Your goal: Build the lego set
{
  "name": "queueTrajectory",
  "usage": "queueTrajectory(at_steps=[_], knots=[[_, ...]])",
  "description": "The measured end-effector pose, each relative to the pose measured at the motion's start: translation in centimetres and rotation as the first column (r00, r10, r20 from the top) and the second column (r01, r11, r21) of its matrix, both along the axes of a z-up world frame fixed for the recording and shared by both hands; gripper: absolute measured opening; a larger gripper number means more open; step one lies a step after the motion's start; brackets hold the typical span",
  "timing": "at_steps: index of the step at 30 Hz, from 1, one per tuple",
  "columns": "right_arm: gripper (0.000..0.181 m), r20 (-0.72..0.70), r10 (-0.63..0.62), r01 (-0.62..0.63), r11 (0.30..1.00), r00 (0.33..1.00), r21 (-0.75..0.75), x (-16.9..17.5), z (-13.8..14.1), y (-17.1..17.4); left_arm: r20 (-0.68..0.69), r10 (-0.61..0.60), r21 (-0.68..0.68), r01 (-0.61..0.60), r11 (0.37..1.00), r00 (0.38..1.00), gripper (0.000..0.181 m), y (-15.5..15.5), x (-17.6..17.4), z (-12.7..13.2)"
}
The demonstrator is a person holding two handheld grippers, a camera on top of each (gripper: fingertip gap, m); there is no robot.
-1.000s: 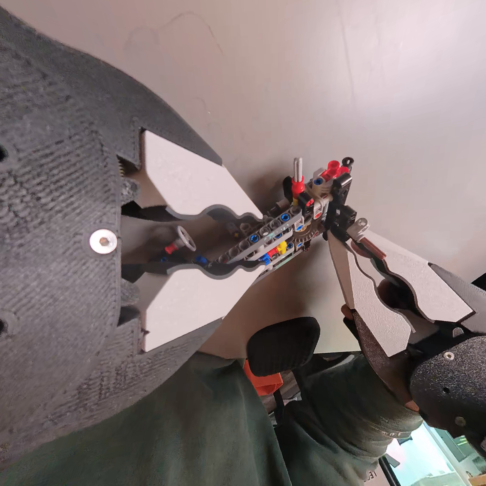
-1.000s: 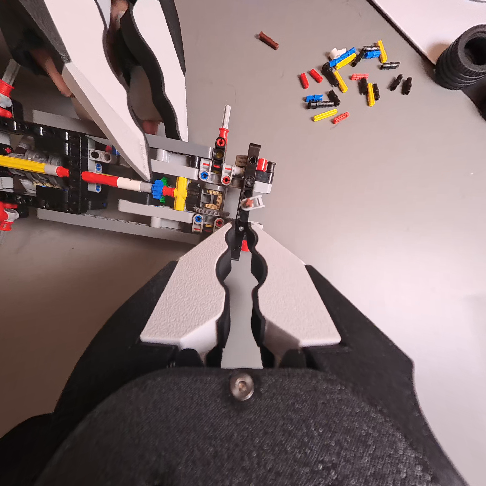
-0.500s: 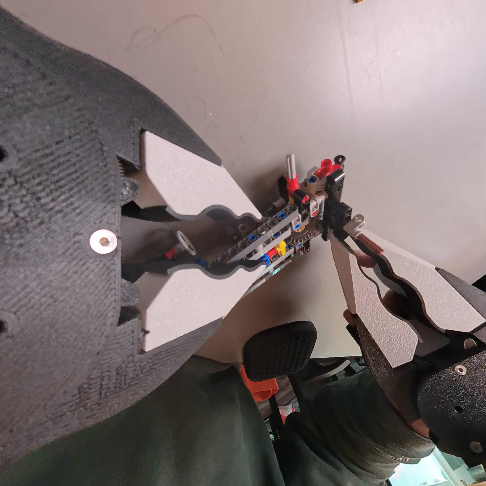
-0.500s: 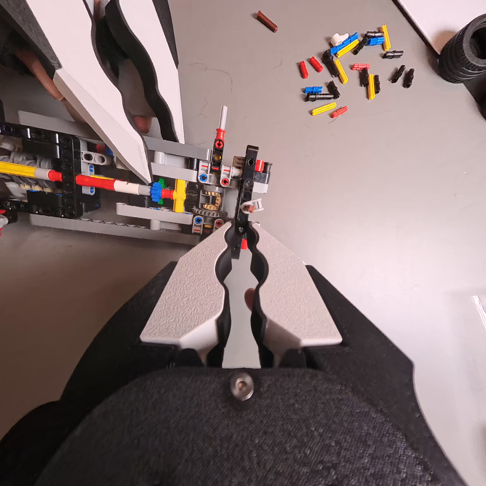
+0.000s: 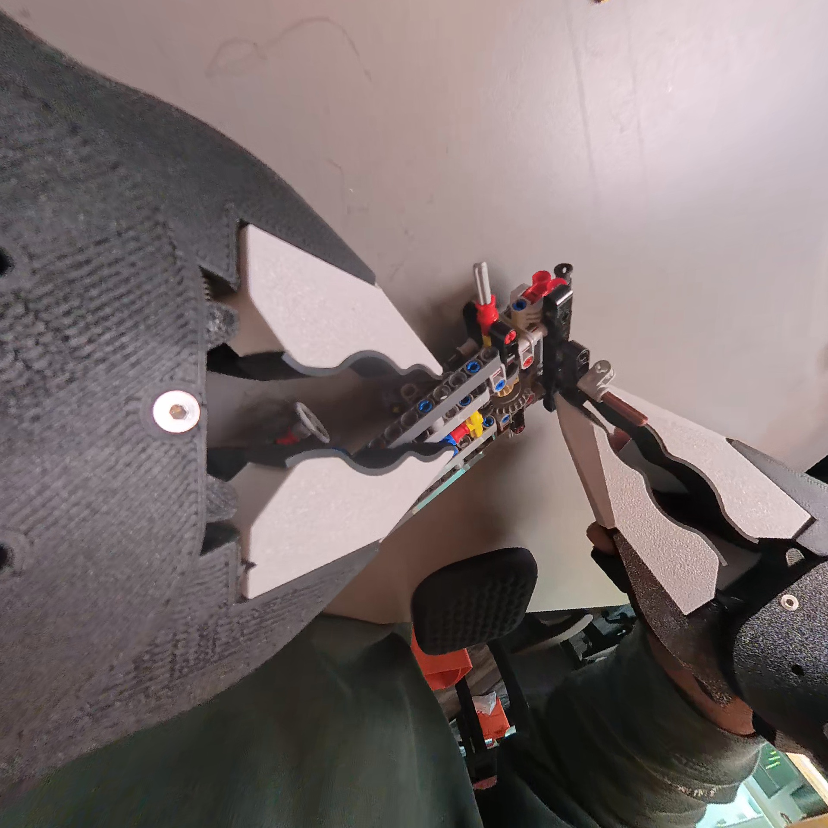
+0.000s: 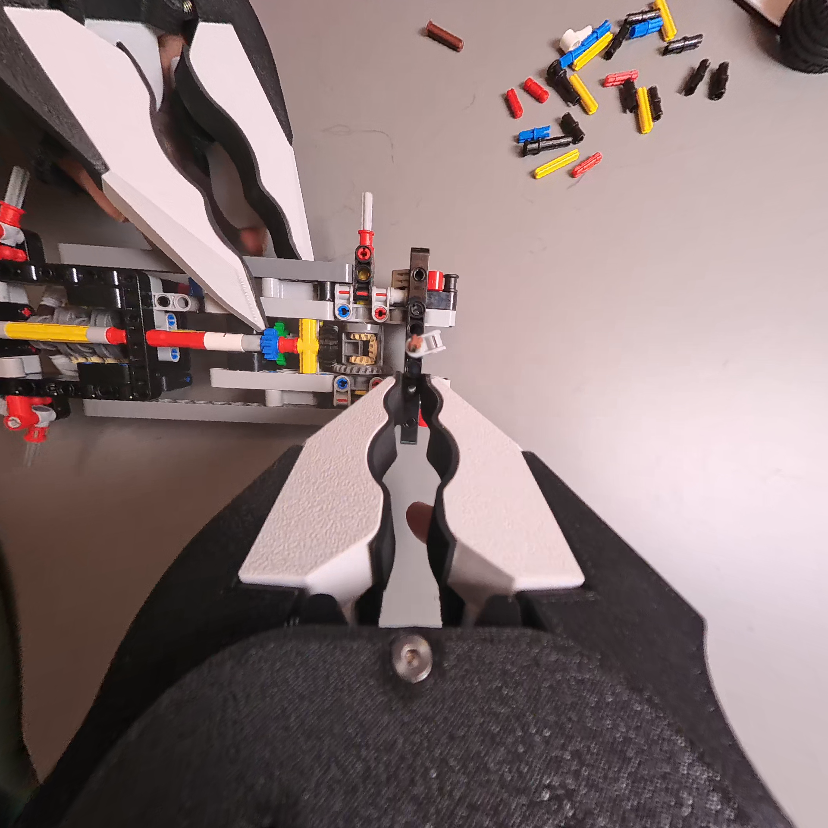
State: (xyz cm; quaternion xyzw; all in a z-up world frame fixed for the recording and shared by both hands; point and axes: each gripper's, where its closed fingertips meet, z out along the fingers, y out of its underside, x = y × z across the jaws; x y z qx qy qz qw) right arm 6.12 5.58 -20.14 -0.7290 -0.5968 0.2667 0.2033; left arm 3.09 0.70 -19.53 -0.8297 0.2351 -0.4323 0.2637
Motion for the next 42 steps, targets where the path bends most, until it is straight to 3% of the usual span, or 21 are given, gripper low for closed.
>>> queueTrajectory(at_steps=[6, 8, 12, 14, 19, 40, 42], knots=[[0.006, 0.008, 0.013, -0.013, 1.0, 1.0, -0.021, 0.5, 0.1, -0.2, 0.025, 0.007, -0.02, -0.007, 1.0, 1.0, 0.023, 0.1, 0.1, 0.2], [0.016, 0.038, 0.049, -0.05, 0.999, 0.998, 0.008, 0.9, 0.1, -0.5, 0.025, 0.015, -0.024, -0.014, 1.0, 1.0, 0.022, 0.1, 0.2, 0.3], [0.012, 0.093, 0.078, -0.085, 0.993, 0.993, 0.084, 0.8, 0.8, 0.0, 0.02, 0.019, -0.02, -0.019, 1.0, 1.0, 0.022, 0.1, 0.3, 0.3], [0.004, 0.147, 0.094, -0.108, 0.99, 0.985, 0.088, 1.0, 0.6, 0.0, 0.018, 0.023, -0.019, -0.023, 1.0, 1.0, 0.022, 0.1, 0.3, 0.3], [0.005, 0.213, 0.115, -0.133, 0.988, 0.97, 0.074, 1.1, 0.4, 0.0, 0.014, 0.029, -0.014, -0.029, 0.999, 0.999, 0.022, 0.1, 0.4, 0.3], [0.005, 0.189, 0.102, -0.087, 0.993, 0.977, -0.085, 0.8, -0.8, -0.4, 0.053, 0.026, -0.026, -0.024, 0.999, 0.998, 0.023, -0.1, 0.6, 0.0], [0.019, 0.166, 0.095, -0.083, 0.994, 0.982, -0.073, 0.8, -0.2, -0.1, 0.067, 0.021, -0.033, -0.019, 0.999, 0.998, 0.023, -0.2, 0.7, 0.2]])
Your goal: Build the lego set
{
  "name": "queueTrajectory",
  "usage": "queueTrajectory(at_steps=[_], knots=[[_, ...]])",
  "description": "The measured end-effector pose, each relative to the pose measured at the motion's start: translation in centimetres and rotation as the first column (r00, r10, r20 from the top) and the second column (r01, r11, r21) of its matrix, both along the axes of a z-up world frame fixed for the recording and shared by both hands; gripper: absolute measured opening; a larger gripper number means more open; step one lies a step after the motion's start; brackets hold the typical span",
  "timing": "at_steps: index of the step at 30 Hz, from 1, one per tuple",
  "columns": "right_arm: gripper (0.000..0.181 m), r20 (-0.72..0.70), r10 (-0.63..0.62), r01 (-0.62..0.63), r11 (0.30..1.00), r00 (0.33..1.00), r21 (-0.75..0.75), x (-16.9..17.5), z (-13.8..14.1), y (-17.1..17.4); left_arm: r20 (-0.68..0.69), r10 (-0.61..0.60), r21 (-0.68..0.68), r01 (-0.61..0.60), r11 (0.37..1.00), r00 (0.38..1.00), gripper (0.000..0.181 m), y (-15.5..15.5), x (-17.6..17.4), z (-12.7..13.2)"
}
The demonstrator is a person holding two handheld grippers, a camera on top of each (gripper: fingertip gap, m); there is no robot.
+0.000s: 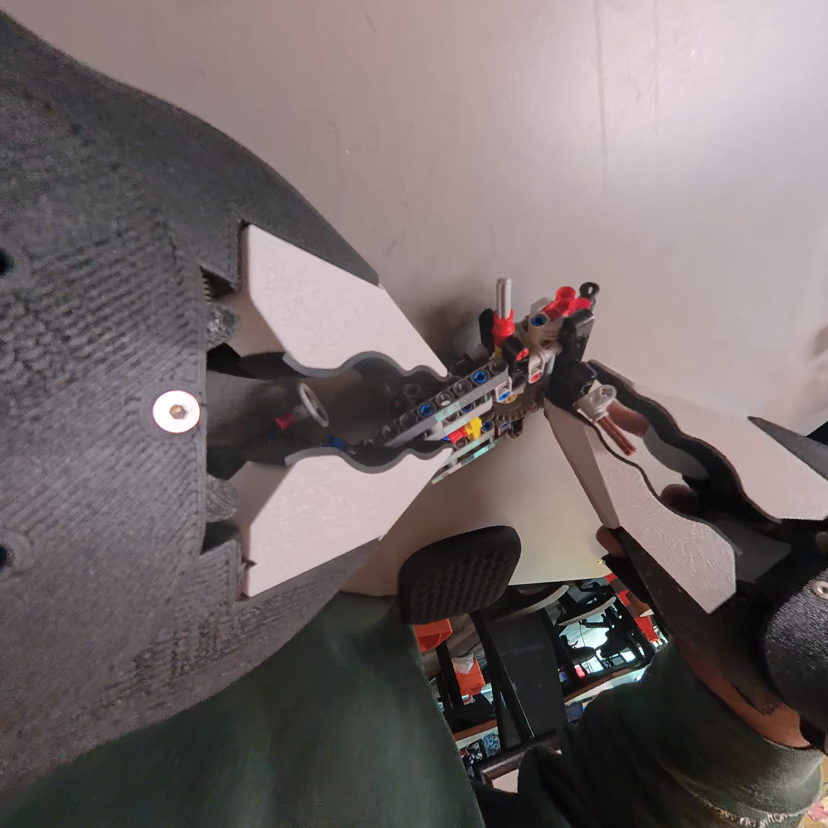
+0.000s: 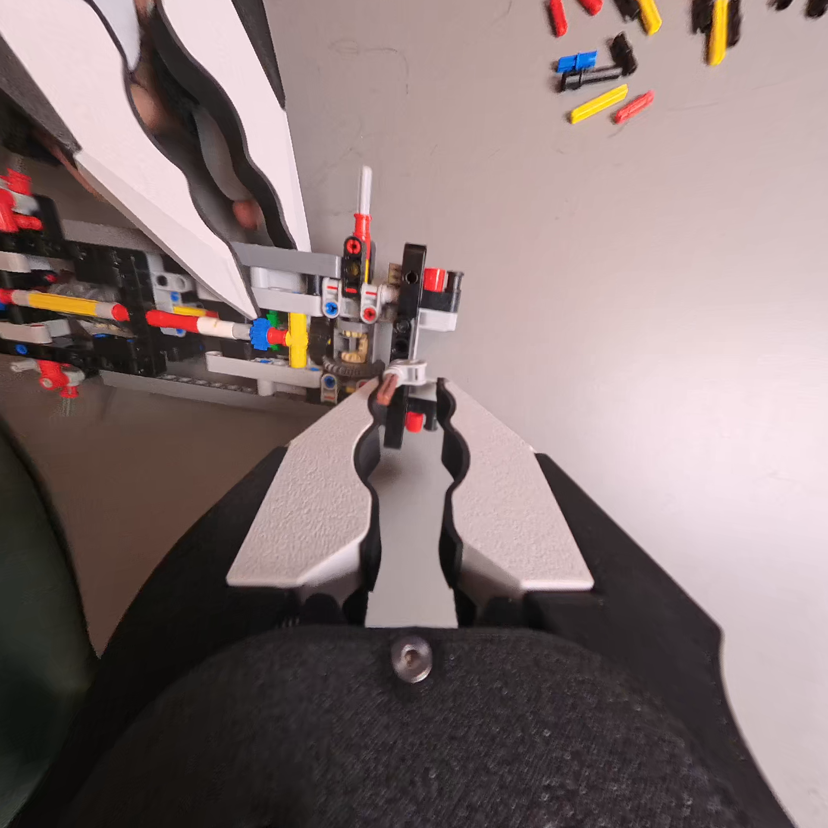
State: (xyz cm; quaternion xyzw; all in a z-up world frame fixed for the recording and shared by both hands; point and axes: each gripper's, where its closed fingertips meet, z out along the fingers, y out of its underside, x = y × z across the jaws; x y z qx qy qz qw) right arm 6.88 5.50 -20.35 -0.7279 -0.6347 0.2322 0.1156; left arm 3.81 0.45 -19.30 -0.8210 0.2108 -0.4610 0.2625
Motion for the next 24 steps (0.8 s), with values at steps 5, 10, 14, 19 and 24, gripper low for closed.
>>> queueTrajectory(at_steps=[5, 10, 14, 19, 24], knots=[[0.021, -0.028, 0.039, -0.038, 0.998, 0.999, 0.051, -1.1, 2.2, 0.1, 0.003, 0.004, 0.0, -0.004, 1.0, 1.0, 0.023, 0.0, 0.2, 0.0], [0.005, 0.076, 0.064, -0.071, 0.992, 0.995, 0.101, -1.1, 0.6, 0.2, -0.012, 0.003, 0.023, -0.003, 1.0, 1.0, 0.023, 0.0, 0.2, 0.0], [0.004, 0.098, 0.062, -0.068, 0.996, 0.993, 0.062, -1.3, 0.3, 0.1, -0.015, -0.008, 0.041, 0.009, 0.999, 1.0, 0.023, 0.0, 0.3, -0.2], [0.004, 0.185, 0.102, -0.104, 0.995, 0.977, 0.002, -1.5, -0.4, -0.1, -0.017, -0.029, 0.038, 0.03, 0.999, 0.999, 0.023, -0.3, 0.6, -0.4], [0.004, 0.286, 0.163, -0.159, 0.987, 0.944, -0.037, -1.5, -0.8, -0.1, -0.009, -0.029, 0.023, 0.029, 0.999, 1.0, 0.023, -0.3, 0.6, -0.7]])
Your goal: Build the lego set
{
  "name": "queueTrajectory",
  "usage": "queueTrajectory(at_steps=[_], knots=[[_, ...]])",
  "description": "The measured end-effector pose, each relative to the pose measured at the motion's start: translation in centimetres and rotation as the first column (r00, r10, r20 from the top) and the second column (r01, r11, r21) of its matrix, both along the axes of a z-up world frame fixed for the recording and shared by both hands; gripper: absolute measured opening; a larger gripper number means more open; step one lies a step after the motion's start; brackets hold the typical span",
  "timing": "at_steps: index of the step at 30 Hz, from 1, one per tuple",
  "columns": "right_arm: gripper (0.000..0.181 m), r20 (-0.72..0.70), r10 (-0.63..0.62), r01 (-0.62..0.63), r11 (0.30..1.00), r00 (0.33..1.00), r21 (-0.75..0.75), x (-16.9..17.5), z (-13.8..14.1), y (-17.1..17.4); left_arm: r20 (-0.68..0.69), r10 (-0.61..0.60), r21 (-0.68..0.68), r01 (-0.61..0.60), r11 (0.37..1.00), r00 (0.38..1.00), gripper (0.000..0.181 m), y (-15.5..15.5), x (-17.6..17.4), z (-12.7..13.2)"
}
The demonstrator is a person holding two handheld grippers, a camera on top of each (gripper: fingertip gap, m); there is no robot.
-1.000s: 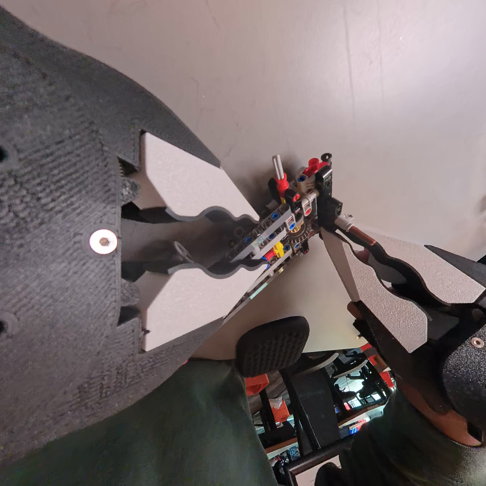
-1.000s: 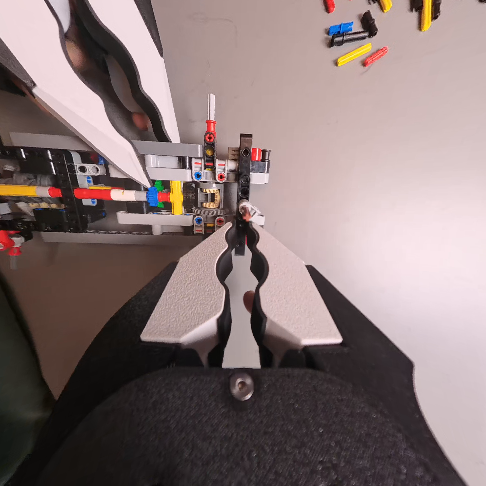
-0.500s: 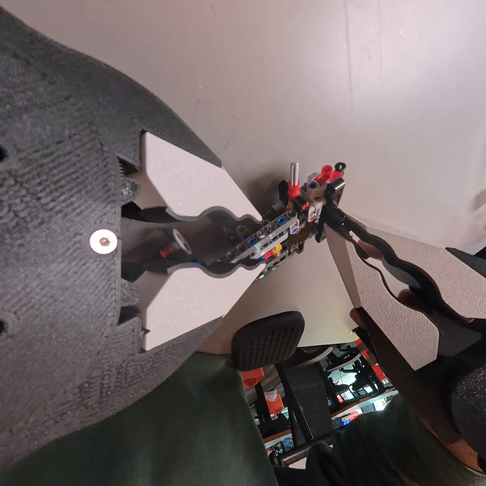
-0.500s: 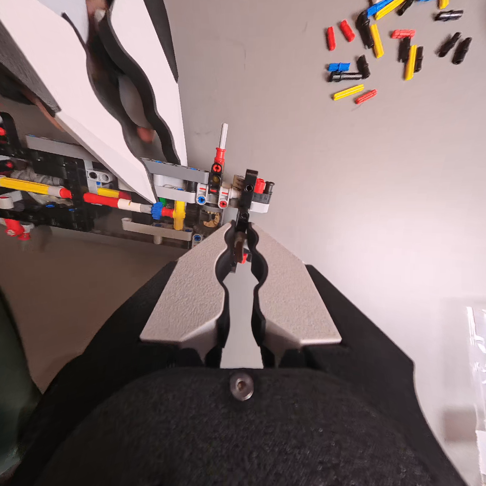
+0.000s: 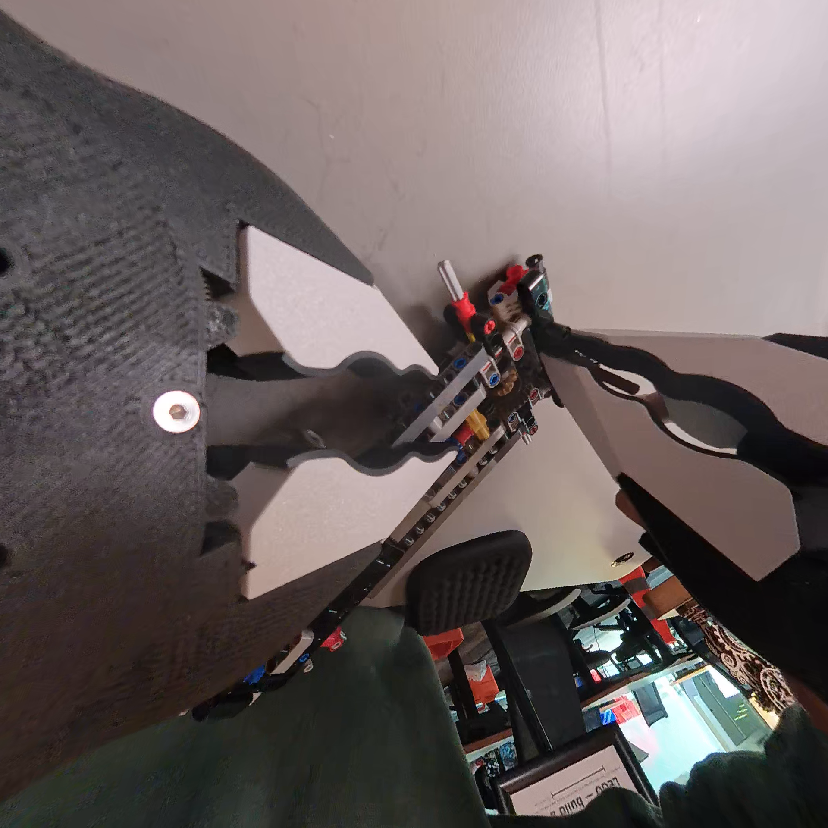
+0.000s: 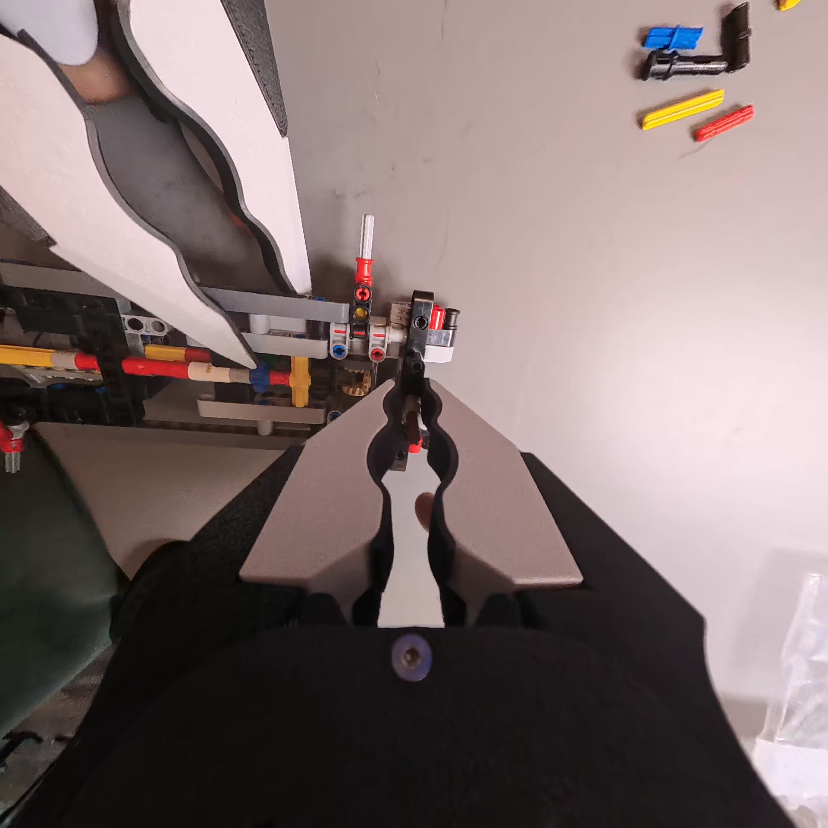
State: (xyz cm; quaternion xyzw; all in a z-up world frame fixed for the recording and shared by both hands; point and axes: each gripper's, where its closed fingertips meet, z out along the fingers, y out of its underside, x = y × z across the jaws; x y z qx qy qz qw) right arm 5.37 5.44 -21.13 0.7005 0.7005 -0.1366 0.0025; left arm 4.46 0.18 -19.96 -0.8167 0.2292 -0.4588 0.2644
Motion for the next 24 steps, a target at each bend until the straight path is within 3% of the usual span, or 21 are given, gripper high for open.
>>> queueTrajectory(at_steps=[6, 12, 18, 21, 24], knots=[[0.004, 0.067, 0.014, -0.011, 0.999, 0.998, -0.038, 0.1, -0.2, -0.1, 0.006, 0.0, -0.017, 0.0, 1.0, 1.0, 0.023, 0.0, 0.1, -0.1], [0.005, 0.025, -0.009, 0.01, 0.999, 1.0, -0.05, 0.6, 0.3, -0.2, 0.048, 0.009, -0.069, -0.006, 0.998, 0.999, 0.024, 0.0, 0.1, 0.1], [0.025, -0.269, -0.058, 0.052, 0.998, 0.961, -0.03, 0.1, 4.6, -0.4, 0.049, 0.01, -0.025, -0.008, 1.0, 0.999, 0.023, 0.0, 0.1, 0.9], [0.032, -0.486, -0.121, 0.117, 0.992, 0.865, -0.04, 0.5, 8.0, -0.1, 0.056, 0.004, 0.016, -0.005, 1.0, 0.998, 0.022, 0.1, 0.0, 1.5], [0.047, -0.628, -0.194, 0.204, 0.977, 0.754, -0.056, 2.5, 9.0, 0.5, 0.096, 0.006, 0.119, -0.018, 0.993, 0.995, 0.018, 0.5, -0.3, 3.6]])
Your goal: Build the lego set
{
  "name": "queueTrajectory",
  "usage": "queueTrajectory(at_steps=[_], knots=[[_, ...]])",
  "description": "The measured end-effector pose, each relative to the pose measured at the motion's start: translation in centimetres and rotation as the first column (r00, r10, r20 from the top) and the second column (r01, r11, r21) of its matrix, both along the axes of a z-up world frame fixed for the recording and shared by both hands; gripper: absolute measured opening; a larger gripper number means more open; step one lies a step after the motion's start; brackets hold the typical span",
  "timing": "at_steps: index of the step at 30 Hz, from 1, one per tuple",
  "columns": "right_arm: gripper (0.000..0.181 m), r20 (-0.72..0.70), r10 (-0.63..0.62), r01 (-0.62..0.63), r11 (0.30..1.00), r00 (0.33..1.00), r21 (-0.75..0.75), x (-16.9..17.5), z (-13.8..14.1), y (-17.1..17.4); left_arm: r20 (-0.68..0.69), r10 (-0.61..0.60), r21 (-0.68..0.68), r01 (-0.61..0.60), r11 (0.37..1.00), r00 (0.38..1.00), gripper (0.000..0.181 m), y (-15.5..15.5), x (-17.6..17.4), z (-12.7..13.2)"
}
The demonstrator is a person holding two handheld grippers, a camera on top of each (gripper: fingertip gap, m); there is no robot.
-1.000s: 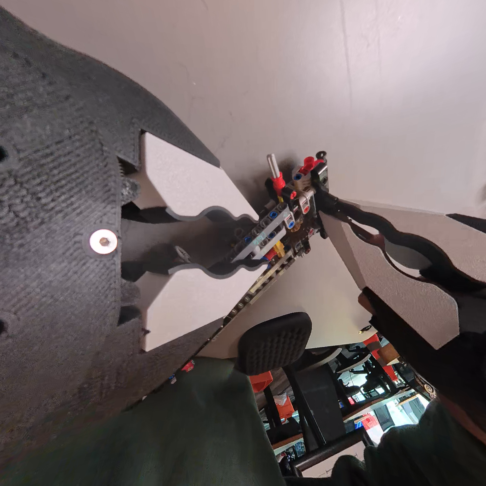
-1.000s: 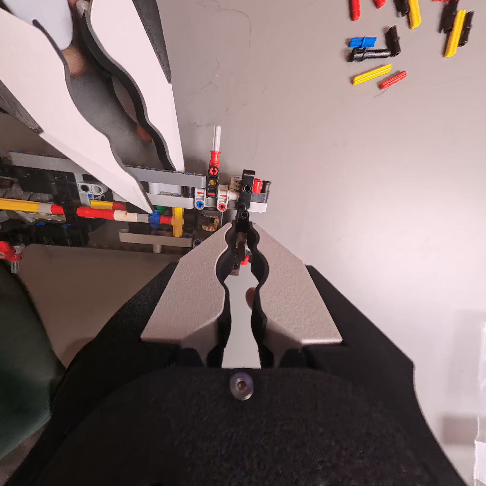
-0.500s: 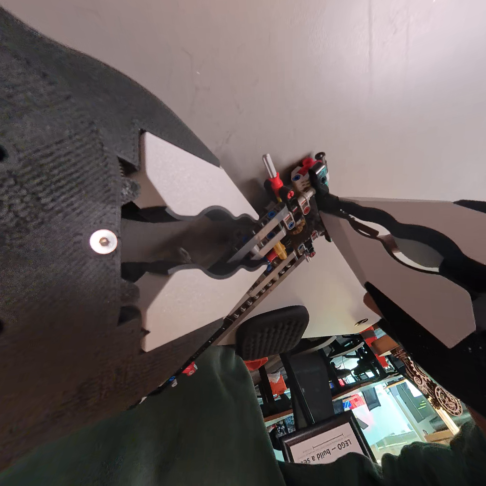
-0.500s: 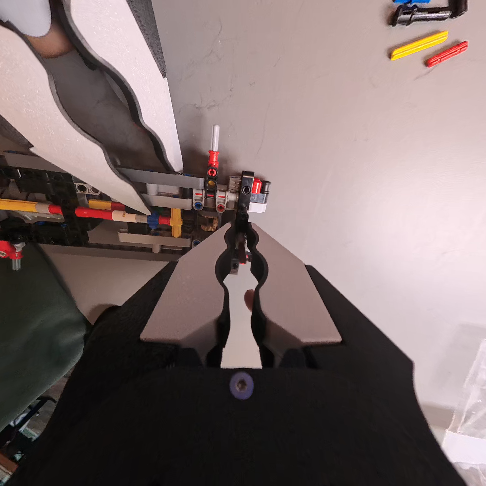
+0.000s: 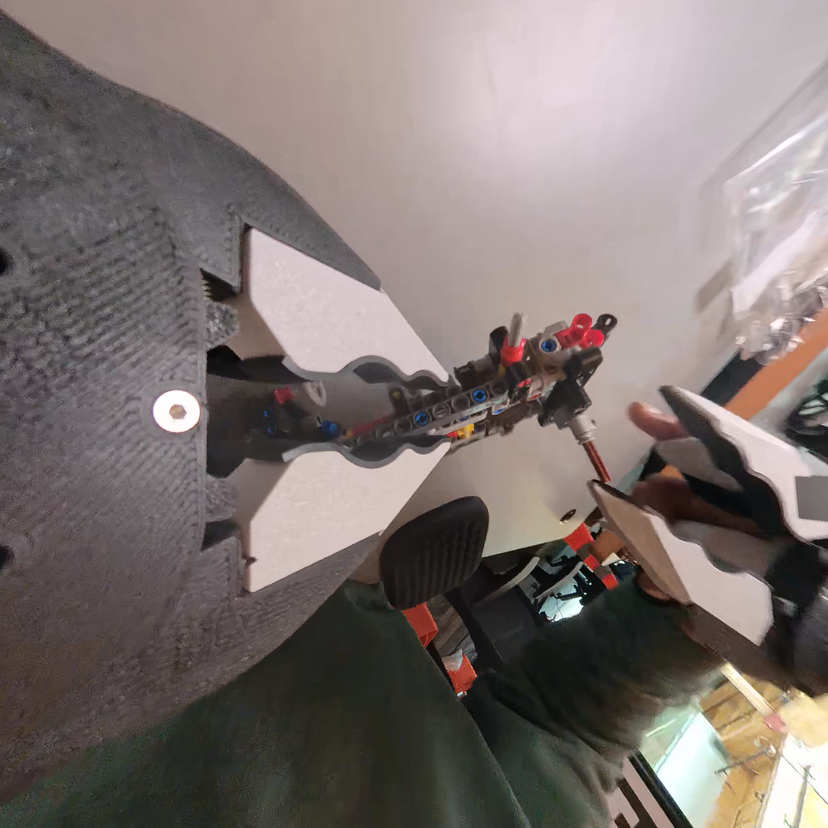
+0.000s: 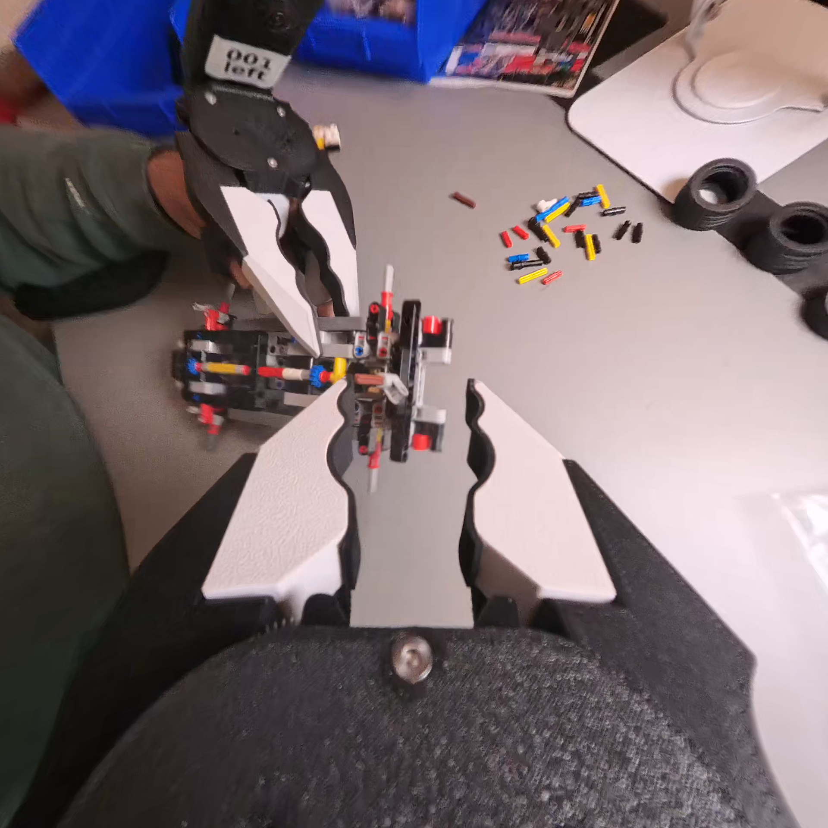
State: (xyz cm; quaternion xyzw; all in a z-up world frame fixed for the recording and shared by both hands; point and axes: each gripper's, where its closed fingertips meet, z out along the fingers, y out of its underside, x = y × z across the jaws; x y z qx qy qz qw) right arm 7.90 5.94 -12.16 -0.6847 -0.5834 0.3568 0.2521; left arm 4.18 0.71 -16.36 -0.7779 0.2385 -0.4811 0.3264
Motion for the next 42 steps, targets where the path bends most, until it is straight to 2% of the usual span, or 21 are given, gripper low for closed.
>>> queueTrajectory(at_steps=[2, 4, 8, 10, 13, 15, 16, 17, 18, 21, 23, 25, 27, 29, 31, 34, 40, 42], knots=[[0.05, -0.146, -0.07, 0.056, 0.993, 0.987, -0.1, 0.8, 0.3, -0.6, 0.016, 0.013, 0.106, -0.014, 0.994, 1.0, 0.018, 0.3, -0.4, 1.7], [0.052, -0.315, -0.126, 0.067, 0.979, 0.941, -0.19, 0.7, 1.3, -1.4, 0.022, 0.016, 0.214, -0.02, 0.977, 1.0, 0.017, 0.4, -0.6, 3.1], [0.054, -0.434, -0.15, 0.087, 0.983, 0.889, -0.163, 0.3, 1.5, -1.5, 0.041, 0.004, 0.358, -0.019, 0.933, 0.999, 0.016, 0.0, -0.5, 5.1], [0.053, -0.5, -0.166, 0.092, 0.981, 0.85, -0.169, 0.5, 2.6, -1.2, 0.052, 0.015, 0.418, -0.036, 0.908, 0.999, 0.016, -0.2, -0.7, 6.1], [0.05, -0.581, -0.122, 0.028, 0.986, 0.805, -0.167, 0.5, 4.4, -1.9, 0.061, -0.006, 0.542, -0.028, 0.84, 0.998, 0.015, -0.9, -0.6, 7.6], [0.05, -0.621, -0.036, -0.052, 0.991, 0.783, -0.123, 0.0, 5.7, -3.6, 0.059, -0.042, 0.664, -0.008, 0.748, 0.997, 0.015, -2.0, -0.1, 8.6], [0.046, -0.627, 0.021, -0.087, 0.993, 0.778, -0.075, -0.3, 6.1, -4.6, 0.066, -0.058, 0.706, -0.006, 0.708, 0.996, 0.015, -2.5, 0.1, 9.0], [0.032, -0.633, 0.097, -0.137, 0.99, 0.768, -0.014, -0.5, 6.5, -5.9, 0.064, -0.065, 0.734, -0.003, 0.68, 0.996, 0.014, -2.9, 0.2, 9.2], [0.027, -0.637, 0.148, -0.152, 0.987, 0.756, 0.05, -0.6, 6.9, -6.7, 0.061, -0.072, 0.758, 0.0, 0.652, 0.996, 0.014, -3.2, 0.2, 9.3], [0.026, -0.614, 0.238, -0.12, 0.966, 0.752, 0.227, -0.9, 7.7, -7.7, 0.048, -0.082, 0.784, 0.014, 0.621, 0.995, 0.014, -3.8, -0.1, 9.6], [0.026, -0.582, 0.28, -0.11, 0.944, 0.763, 0.31, -1.0, 7.8, -8.3, 0.035, -0.077, 0.772, 0.022, 0.636, 0.996, 0.042, -3.9, -0.8, 9.9], [0.026, -0.563, 0.303, -0.104, 0.928, 0.769, 0.357, -1.2, 7.9, -8.8, 0.033, -0.089, 0.746, 0.034, 0.666, 0.996, 0.06, -4.0, -1.8, 10.9], [0.026, -0.544, 0.316, -0.091, 0.912, 0.777, 0.4, -1.3, 7.9, -9.0, -0.017, -0.061, 0.769, 0.052, 0.637, 0.998, 0.066, -4.5, -2.3, 12.3], [0.026, -0.528, 0.336, -0.081, 0.891, 0.78, 0.448, -1.8, 8.0, -9.4, -0.128, -0.034, 0.797, 0.124, 0.591, 0.991, 0.071, -5.4, -1.6, 12.9], [0.026, -0.5, 0.372, -0.084, 0.858, 0.782, 0.507, -2.6, 8.0, -10.1, -0.218, 0.0, 0.807, 0.18, 0.562, 0.976, 0.068, -5.9, -0.6, 12.9], [0.025, -0.46, 0.416, -0.093, 0.812, 0.785, 0.576, -3.7, 8.1, -11.1, -0.282, -0.008, 0.816, 0.244, 0.524, 0.96, 0.038, -6.7, -0.1, 12.8], [0.026, -0.433, 0.429, -0.084, 0.781, 0.793, 0.619, -3.7, 7.8, -11.4, -0.342, 0.003, 0.821, 0.297, 0.488, 0.94, 0.036, -7.1, -0.2, 12.2], [0.036, -0.417, 0.449, -0.1, 0.766, 0.79, 0.634, -3.4, 7.9, -11.9, -0.341, 0.006, 0.825, 0.297, 0.481, 0.94, 0.036, -7.1, -0.2, 12.2]])
